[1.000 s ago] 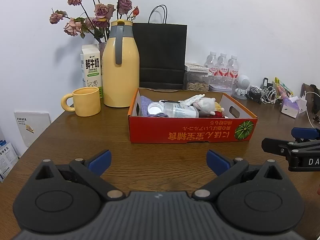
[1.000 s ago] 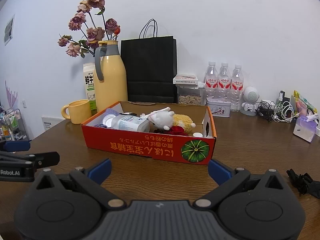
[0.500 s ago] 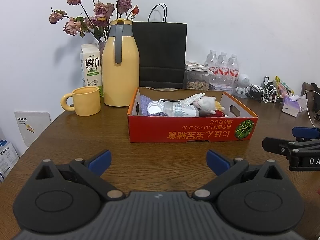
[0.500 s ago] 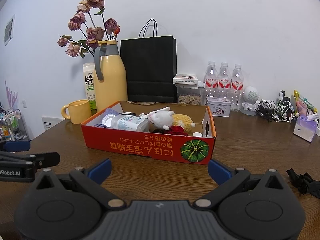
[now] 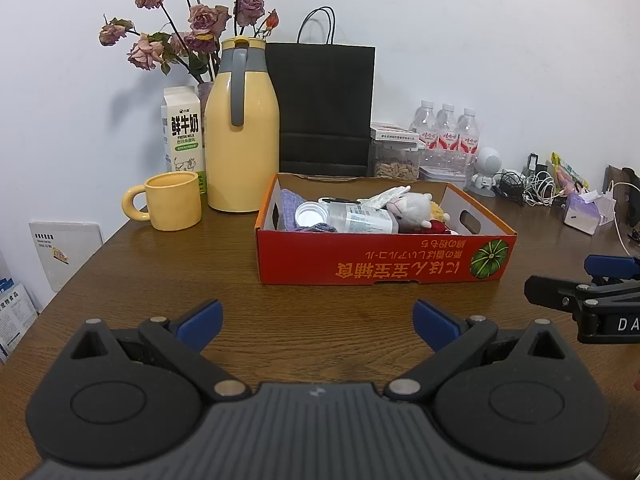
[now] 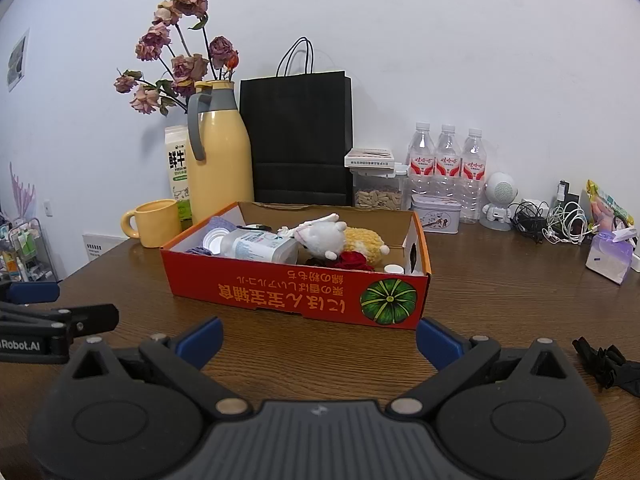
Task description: Organize objects
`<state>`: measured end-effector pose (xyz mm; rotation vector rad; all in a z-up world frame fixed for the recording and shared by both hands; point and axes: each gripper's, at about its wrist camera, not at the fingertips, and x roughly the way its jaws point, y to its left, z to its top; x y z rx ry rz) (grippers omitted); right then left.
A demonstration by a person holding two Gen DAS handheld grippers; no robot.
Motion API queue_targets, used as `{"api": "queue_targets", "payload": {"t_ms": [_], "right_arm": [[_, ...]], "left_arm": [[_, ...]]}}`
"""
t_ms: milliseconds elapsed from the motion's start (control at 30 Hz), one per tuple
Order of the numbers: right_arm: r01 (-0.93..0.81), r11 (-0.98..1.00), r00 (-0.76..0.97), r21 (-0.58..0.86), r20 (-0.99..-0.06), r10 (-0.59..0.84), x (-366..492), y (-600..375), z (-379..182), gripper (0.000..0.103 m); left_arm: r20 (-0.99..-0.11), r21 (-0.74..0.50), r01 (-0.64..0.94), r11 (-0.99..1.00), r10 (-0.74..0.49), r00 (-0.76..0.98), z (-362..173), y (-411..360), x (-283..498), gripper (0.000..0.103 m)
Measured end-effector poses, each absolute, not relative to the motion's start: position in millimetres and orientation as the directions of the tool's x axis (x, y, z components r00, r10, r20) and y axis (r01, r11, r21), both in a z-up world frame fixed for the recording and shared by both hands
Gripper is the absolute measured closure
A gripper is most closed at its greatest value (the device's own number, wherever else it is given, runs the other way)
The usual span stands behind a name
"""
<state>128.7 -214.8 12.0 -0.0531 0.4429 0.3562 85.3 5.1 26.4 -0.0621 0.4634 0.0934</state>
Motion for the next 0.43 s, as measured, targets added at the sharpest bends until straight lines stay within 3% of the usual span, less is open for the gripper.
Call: {"api": "queue_targets", "payload": {"t_ms": [433], "right_arm": [[-0.349,0.937,0.843,0.026,-0.428,0.326,128.7,-214.7,11.9,0.0]], "left_arm": [[-0.438,-0.032,-0.099,0.995,0.075,0.896,26.9,2.7,83.1,0.0]]}}
